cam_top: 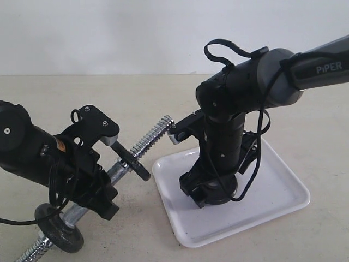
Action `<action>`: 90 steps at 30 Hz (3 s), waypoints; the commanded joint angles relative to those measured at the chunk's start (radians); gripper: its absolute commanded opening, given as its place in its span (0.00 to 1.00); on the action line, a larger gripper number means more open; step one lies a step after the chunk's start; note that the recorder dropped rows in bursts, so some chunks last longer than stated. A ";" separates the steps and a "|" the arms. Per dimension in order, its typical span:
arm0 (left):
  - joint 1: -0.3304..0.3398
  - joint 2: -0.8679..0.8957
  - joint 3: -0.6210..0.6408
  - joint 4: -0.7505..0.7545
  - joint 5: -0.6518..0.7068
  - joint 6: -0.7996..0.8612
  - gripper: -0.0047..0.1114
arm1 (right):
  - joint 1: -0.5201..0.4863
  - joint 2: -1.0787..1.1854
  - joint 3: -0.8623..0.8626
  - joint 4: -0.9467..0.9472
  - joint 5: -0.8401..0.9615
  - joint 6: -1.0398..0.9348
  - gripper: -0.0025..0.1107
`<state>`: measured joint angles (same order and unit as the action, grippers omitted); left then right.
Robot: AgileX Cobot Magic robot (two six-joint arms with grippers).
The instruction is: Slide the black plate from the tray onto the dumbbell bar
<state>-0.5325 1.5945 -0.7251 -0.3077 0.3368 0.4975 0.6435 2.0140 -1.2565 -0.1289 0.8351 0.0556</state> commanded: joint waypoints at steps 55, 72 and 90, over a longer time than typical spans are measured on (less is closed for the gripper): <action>0.000 -0.052 -0.032 -0.025 -0.105 0.003 0.08 | -0.005 0.092 -0.002 0.046 0.026 0.017 0.09; 0.000 -0.052 -0.032 -0.022 -0.103 0.003 0.08 | -0.005 0.000 -0.002 0.049 0.065 0.005 0.02; 0.000 -0.052 0.006 -0.021 -0.123 0.019 0.08 | -0.005 -0.270 -0.002 0.051 0.134 -0.002 0.02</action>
<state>-0.5286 1.5879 -0.6967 -0.3116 0.3184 0.5136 0.6392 1.8084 -1.2542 -0.0688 0.9664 0.0618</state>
